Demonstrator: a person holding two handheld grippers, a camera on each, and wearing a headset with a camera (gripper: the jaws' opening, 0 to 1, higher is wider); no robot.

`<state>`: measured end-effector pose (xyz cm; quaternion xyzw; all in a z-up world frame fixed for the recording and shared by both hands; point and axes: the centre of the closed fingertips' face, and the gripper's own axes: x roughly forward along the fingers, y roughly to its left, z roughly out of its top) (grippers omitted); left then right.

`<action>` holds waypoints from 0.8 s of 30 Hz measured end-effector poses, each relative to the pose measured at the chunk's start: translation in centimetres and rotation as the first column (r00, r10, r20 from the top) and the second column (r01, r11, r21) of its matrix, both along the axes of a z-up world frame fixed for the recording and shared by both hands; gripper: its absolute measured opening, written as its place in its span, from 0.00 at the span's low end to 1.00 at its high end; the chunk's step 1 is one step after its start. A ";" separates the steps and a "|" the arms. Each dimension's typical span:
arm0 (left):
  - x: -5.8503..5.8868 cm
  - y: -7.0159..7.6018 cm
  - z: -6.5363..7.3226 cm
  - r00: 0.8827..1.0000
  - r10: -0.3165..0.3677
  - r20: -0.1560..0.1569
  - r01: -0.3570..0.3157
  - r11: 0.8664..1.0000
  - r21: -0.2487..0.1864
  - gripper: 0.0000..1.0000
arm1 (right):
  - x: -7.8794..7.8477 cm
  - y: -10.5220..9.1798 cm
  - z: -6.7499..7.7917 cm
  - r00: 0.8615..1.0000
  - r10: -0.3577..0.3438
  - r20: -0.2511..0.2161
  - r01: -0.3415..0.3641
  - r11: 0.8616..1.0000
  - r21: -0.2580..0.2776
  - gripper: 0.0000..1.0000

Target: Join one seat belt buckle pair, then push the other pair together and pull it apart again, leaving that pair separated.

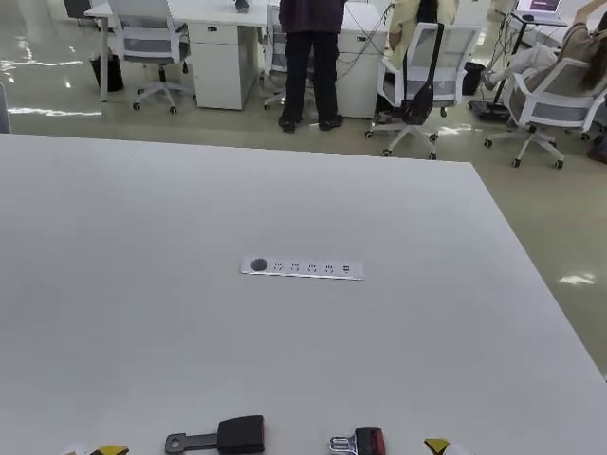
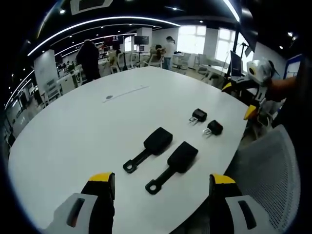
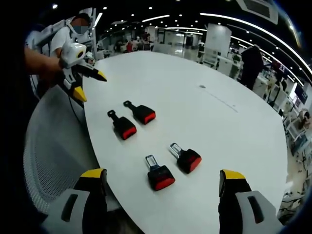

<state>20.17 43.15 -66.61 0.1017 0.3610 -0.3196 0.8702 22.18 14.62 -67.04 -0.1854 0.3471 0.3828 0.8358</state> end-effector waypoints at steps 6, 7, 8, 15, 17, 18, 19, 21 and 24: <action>-0.1 0.0 -0.1 1.000 -0.002 -0.004 0.002 1.000 0.000 0.81 | -0.1 0.2 0.0 1.000 0.007 0.000 -0.007 1.000 -0.002 0.97; -0.1 0.1 -0.1 1.000 0.001 -0.005 -0.001 1.000 0.001 0.81 | -0.1 0.2 0.0 1.000 0.009 0.000 -0.009 1.000 -0.003 0.97; -0.1 0.2 -0.1 1.000 0.004 -0.005 -0.004 1.000 0.000 0.81 | -0.1 0.1 -0.1 1.000 0.009 0.000 -0.009 1.000 -0.004 0.97; -0.3 0.6 -0.8 1.000 0.012 -0.011 -0.012 1.000 -0.001 0.81 | -0.7 0.0 -0.9 1.000 0.008 -0.011 -0.008 1.000 -0.004 0.97; -0.3 0.8 -0.9 1.000 0.015 -0.013 -0.015 1.000 -0.002 0.81 | -0.7 -0.1 -1.1 1.000 0.006 -0.017 -0.006 1.000 -0.002 0.96; -0.3 0.8 -0.9 1.000 0.015 -0.013 -0.015 1.000 -0.001 0.81 | -0.9 -0.1 -1.1 1.000 0.003 -0.024 -0.003 1.000 0.001 0.96; -0.3 0.9 -0.9 1.000 0.011 -0.014 -0.011 1.000 0.005 0.81 | -0.9 0.0 -1.1 1.000 0.002 -0.025 -0.002 1.000 0.005 0.96; -0.2 0.9 -0.8 1.000 0.004 -0.013 -0.004 1.000 0.016 0.81 | -1.0 0.0 -0.9 1.000 0.008 -0.023 -0.008 1.000 -0.001 0.96; 0.0 1.1 -0.8 1.000 -0.003 -0.012 0.003 1.000 0.019 0.81 | -0.9 0.1 -0.8 1.000 0.014 -0.019 -0.014 1.000 -0.006 0.96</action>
